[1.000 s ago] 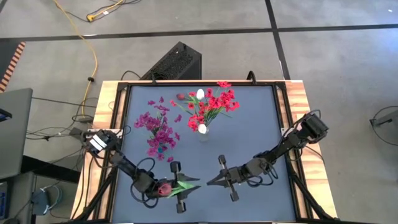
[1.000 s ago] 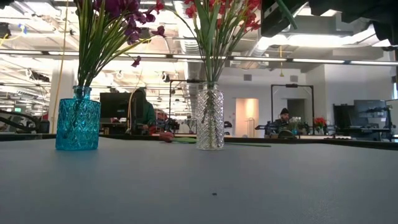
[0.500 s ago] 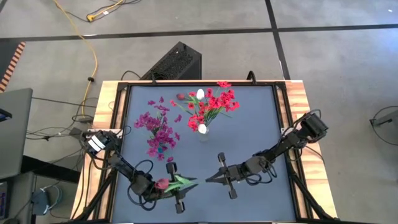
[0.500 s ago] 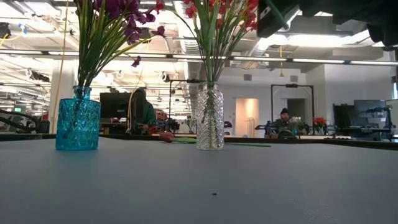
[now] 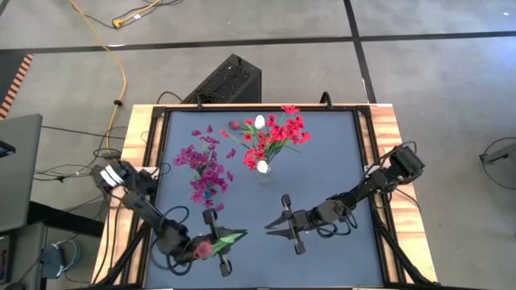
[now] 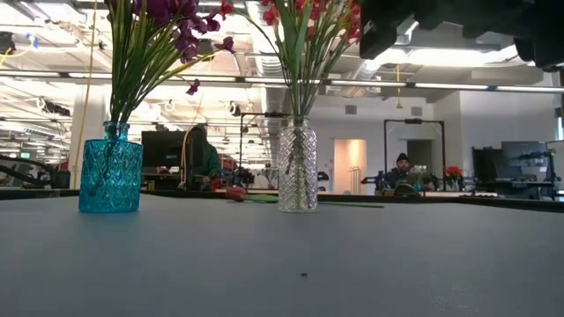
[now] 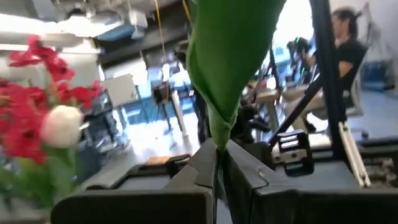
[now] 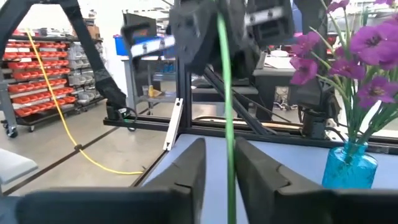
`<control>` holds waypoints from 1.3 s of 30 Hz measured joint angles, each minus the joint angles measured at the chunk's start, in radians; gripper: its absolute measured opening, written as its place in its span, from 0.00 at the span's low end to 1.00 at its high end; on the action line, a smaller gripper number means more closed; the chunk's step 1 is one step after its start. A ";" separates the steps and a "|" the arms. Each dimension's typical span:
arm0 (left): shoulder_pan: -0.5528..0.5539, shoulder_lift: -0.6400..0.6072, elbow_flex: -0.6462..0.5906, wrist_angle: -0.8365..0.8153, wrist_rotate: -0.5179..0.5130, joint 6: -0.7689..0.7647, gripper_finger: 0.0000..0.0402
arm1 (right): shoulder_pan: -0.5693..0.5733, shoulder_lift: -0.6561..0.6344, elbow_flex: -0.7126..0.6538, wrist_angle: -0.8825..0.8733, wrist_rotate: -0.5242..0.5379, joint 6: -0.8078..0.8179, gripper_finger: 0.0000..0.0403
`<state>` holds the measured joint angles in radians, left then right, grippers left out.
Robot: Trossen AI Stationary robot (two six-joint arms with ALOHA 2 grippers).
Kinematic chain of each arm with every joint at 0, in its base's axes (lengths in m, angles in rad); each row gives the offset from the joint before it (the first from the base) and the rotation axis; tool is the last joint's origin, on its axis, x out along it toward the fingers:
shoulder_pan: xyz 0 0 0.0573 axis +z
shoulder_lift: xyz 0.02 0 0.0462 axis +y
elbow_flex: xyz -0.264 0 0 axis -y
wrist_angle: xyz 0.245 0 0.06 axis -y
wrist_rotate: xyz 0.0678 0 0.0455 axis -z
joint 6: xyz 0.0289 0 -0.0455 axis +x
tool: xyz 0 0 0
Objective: Sort flowers into vase by color
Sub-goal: Put the bottom red tulip into the blue vase
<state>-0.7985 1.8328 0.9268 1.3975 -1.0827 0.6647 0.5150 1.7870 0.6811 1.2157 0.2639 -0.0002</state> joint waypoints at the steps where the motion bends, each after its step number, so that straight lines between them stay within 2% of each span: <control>1: -0.008 -0.035 0.000 -0.067 -0.030 -0.025 0.00 | -0.003 0.000 0.000 -0.002 0.000 0.000 0.29; 5: -0.042 -0.199 0.000 -0.467 -0.139 -0.235 0.00 | -0.012 0.000 0.000 -0.005 0.000 0.001 0.41; 8: -0.062 -0.343 0.000 -0.817 -0.125 -0.502 0.00 | -0.021 0.000 0.000 -0.007 -0.001 0.019 0.48; 11: -0.072 -0.485 0.000 -1.180 -0.054 -0.812 0.00 | -0.028 0.000 0.000 -0.009 -0.005 0.056 0.54; 15: -0.072 -0.605 0.000 -1.559 0.032 -1.174 0.00 | -0.029 0.000 0.000 -0.047 -0.005 0.080 0.59; 20: -0.074 -0.676 0.000 -1.820 0.272 -1.533 0.00 | -0.028 0.000 -0.001 -0.124 -0.006 0.101 0.59; 22: -0.073 -0.686 0.000 -1.862 0.413 -1.558 0.00 | -0.028 0.000 -0.001 -0.148 -0.006 0.115 0.59; 25: -0.079 -0.687 0.000 -1.857 0.625 -1.438 0.00 | -0.035 0.000 -0.001 -0.164 -0.006 0.116 0.59; 28: -0.106 -0.692 0.005 -1.851 0.722 -1.376 0.00 | -0.044 0.000 -0.001 -0.164 -0.006 0.118 0.59; 30: -0.121 -0.710 0.026 -1.893 0.698 -1.402 0.00 | -0.047 0.000 -0.001 -0.164 -0.006 0.129 0.59; 31: -0.129 -0.725 0.041 -1.927 0.655 -1.435 0.00 | -0.047 0.000 -0.001 -0.166 -0.005 0.131 0.59; 35: -0.178 -0.773 0.108 -2.202 0.478 -1.661 0.00 | -0.047 0.000 -0.001 -0.180 -0.006 0.131 0.59; 39: -0.216 -0.813 0.156 -2.454 0.446 -1.891 0.00 | -0.047 0.000 -0.001 -0.194 -0.006 0.132 0.59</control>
<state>-1.0142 1.0199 1.0831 -1.0567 -0.6367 -1.2258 0.4683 1.7870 0.6800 1.0218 0.2581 0.1314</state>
